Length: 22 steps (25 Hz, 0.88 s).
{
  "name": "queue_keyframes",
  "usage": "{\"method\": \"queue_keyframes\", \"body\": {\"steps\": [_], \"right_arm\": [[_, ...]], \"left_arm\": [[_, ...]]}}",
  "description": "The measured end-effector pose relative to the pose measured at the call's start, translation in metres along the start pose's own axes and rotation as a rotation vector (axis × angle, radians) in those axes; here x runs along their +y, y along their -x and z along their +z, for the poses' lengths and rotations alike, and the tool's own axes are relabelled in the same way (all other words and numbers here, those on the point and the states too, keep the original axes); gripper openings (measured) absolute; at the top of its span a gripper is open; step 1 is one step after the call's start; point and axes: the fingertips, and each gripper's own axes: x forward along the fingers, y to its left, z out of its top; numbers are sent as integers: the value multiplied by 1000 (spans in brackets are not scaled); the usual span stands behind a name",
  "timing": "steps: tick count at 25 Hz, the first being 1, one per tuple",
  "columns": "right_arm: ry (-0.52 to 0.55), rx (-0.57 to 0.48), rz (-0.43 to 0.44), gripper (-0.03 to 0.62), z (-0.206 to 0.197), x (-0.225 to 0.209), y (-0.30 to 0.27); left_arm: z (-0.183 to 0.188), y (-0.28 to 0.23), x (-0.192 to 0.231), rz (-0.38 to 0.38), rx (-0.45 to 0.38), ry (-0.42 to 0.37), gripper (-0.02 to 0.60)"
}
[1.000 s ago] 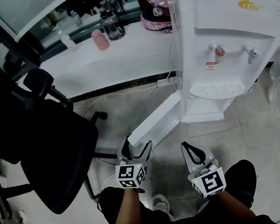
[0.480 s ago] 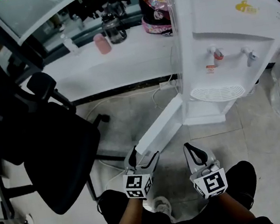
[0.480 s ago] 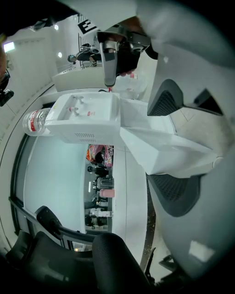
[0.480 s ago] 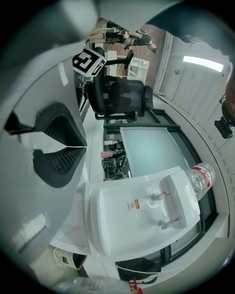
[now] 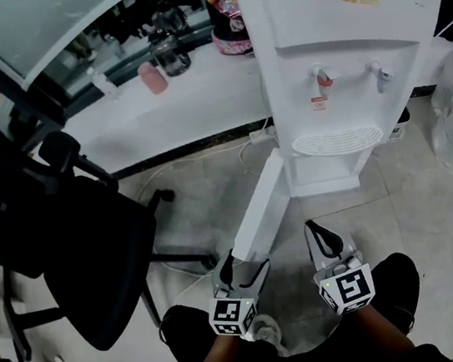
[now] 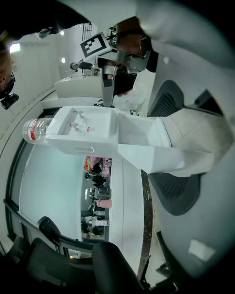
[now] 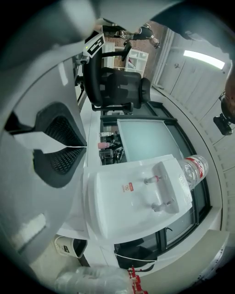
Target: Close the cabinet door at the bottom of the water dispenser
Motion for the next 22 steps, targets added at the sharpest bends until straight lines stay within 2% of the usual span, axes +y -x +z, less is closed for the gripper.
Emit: {"method": "queue_keyframes", "body": {"steps": [10, 15, 22], "right_arm": [[-10, -16, -96, 11, 1, -31, 30], [-21, -30, -147, 11, 4, -48, 45], [-23, -51, -229, 11, 14, -73, 68]], "left_arm": [[5, -9, -67, -125, -69, -43, 371], [-1, -16, -106, -234, -71, -63, 371], [14, -33, -171, -414, -73, -126, 373]]}}
